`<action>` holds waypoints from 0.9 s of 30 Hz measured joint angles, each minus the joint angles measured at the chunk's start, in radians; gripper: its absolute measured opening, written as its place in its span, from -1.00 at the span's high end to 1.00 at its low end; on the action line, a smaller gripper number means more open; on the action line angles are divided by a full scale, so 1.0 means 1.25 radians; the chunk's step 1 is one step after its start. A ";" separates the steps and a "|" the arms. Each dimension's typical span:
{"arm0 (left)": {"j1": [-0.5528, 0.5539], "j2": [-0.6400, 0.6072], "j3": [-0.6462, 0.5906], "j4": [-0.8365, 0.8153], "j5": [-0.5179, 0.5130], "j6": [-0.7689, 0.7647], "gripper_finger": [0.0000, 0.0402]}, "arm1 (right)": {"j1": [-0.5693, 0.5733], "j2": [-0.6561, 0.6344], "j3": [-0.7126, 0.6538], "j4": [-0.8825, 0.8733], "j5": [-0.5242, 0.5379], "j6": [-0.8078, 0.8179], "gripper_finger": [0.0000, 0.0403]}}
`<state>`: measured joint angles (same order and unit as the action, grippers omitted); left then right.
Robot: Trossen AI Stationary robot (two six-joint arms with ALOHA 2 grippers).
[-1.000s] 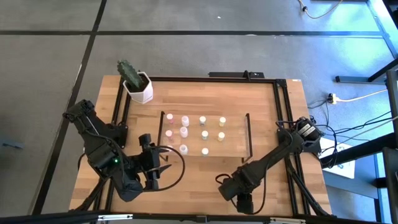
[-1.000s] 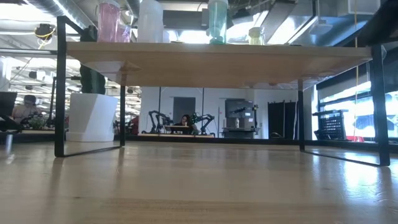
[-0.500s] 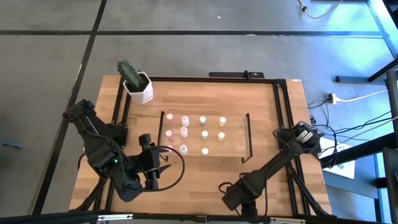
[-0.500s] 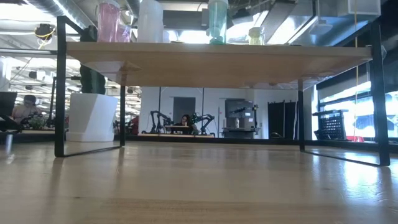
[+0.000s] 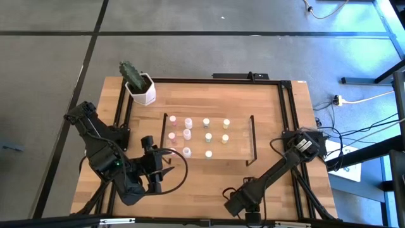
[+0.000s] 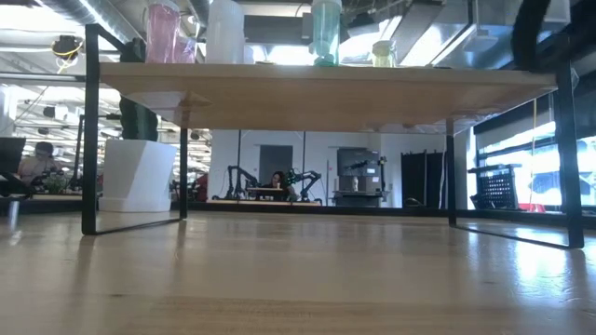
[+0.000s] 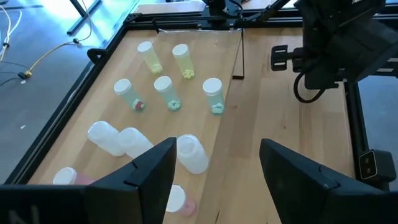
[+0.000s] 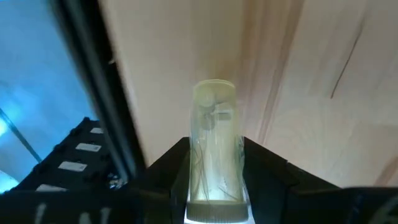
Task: Pick and place medicine bottles onto shelf by color
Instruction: Put the yellow pill bottle on the shelf aligned with the other yellow pill bottles
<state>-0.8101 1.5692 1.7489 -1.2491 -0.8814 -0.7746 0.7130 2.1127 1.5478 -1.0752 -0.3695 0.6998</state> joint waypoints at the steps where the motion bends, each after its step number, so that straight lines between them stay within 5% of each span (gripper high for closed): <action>1: 0.000 0.000 0.000 0.000 0.000 0.000 -0.11 | -0.002 0.004 0.000 0.000 -0.001 0.000 0.35; 11: 0.000 0.000 0.000 0.000 0.000 0.000 -0.11 | -0.011 0.017 0.005 -0.032 -0.007 0.067 0.35; 27: 0.000 0.000 0.000 0.000 -0.001 0.002 -0.11 | -0.069 0.016 0.011 0.038 0.005 -0.009 0.35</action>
<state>-0.8101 1.5688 1.7493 -1.2488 -0.8828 -0.7719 0.6267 2.1330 1.5620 -1.0274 -0.3628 0.6880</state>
